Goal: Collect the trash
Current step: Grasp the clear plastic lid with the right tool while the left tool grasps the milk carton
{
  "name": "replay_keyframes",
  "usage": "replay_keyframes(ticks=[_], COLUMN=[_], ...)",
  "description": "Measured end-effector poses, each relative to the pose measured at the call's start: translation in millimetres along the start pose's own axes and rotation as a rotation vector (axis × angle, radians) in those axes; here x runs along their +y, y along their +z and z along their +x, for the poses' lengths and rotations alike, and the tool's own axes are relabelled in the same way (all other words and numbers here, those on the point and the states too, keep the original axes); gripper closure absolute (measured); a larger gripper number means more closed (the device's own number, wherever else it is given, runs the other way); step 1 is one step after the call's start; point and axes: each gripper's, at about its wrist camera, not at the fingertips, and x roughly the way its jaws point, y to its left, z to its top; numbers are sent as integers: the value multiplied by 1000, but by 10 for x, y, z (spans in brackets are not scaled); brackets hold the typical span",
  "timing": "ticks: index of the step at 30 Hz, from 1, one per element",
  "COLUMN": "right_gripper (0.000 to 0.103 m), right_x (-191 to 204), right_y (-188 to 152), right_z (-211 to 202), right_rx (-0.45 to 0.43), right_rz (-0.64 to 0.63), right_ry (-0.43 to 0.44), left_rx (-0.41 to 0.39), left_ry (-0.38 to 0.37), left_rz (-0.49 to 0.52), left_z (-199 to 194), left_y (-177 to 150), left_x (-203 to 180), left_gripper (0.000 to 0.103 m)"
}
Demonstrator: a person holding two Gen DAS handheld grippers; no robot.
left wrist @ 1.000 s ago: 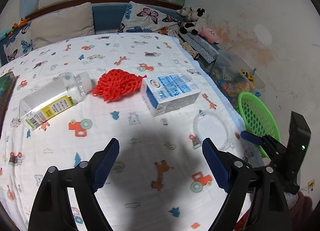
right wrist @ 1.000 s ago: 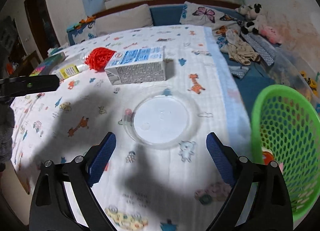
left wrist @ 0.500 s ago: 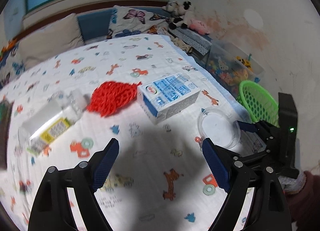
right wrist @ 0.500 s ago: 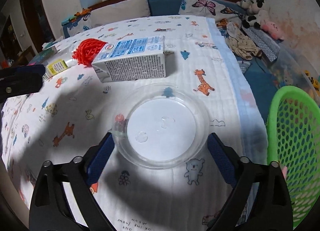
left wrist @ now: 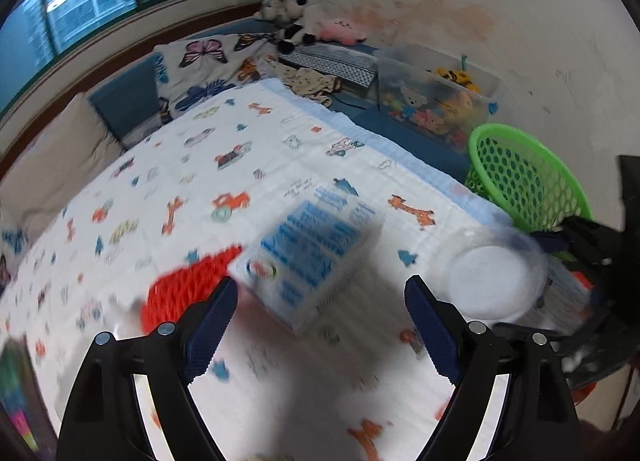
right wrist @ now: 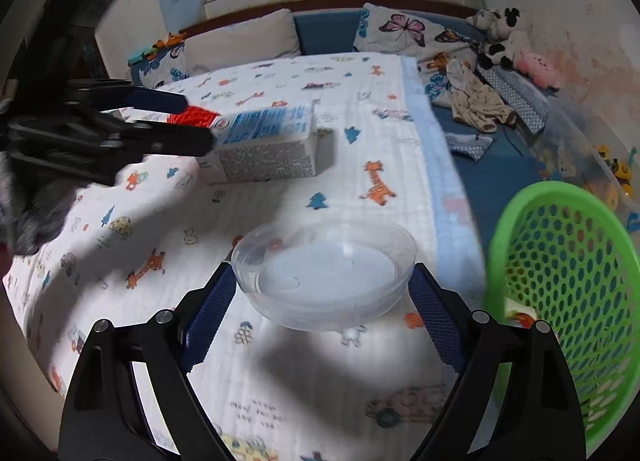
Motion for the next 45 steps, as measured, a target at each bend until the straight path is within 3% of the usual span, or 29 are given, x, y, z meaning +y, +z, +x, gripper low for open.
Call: replay_keyframes(ticks=[6, 16, 22, 29, 34, 45], right_gripper=[16, 16, 16, 17, 17, 16], right_x=[-164, -276, -334, -428, -569, -1346], right_y=[-49, -96, -101, -86, -106, -251], right_z=[-161, -237, -278, -368, -494, -763], right_rx=[-6, -8, -8, -35, -57, -73], right_rz=[34, 77, 97, 115, 150, 275], right_ry=[-1, 28, 38, 28, 12, -148], left_rx=[48, 93, 113, 73, 52, 20], left_ry=[-29, -85, -81, -46, -61, -72], left_rz=[132, 199, 250, 222, 127, 18], left_z=[294, 632, 773, 733, 593, 233], left_y=[158, 283, 263, 228, 241, 337], left_x=[-52, -9, -57, -96, -142, -422], left_gripper=[18, 18, 19, 27, 31, 34])
